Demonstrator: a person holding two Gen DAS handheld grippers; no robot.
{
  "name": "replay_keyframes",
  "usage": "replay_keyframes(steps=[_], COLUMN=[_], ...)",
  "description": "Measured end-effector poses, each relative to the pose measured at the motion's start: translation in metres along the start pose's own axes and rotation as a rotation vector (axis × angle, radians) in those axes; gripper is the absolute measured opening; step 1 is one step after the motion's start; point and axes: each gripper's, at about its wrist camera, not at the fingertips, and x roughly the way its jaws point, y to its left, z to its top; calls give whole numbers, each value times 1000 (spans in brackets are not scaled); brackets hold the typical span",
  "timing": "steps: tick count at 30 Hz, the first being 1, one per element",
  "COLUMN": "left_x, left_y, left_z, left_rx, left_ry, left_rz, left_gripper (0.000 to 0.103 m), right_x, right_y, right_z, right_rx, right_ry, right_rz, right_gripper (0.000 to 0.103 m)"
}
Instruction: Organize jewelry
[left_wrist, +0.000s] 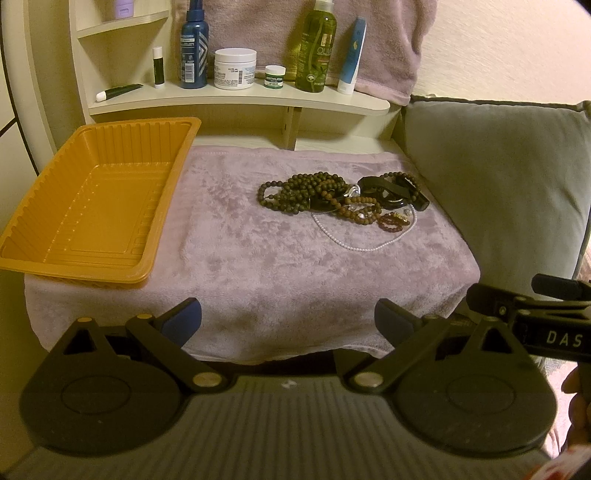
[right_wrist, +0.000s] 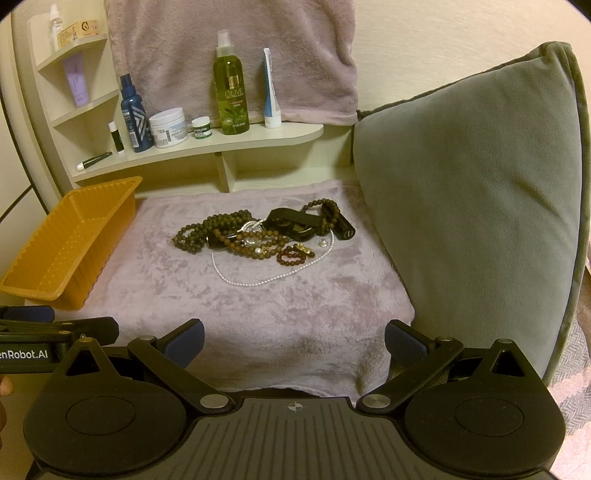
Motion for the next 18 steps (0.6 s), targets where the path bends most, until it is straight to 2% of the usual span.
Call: replay_keyframes(steps=[18], left_x=[-8], left_y=[25], left_z=[10], left_rx=[-68], left_ry=[-44], left_rz=[-7], left_gripper=[99], right_x=[8], right_y=[6], right_z=[2], right_rx=[-4], right_ry=[12], right_rz=[13], right_gripper=[103])
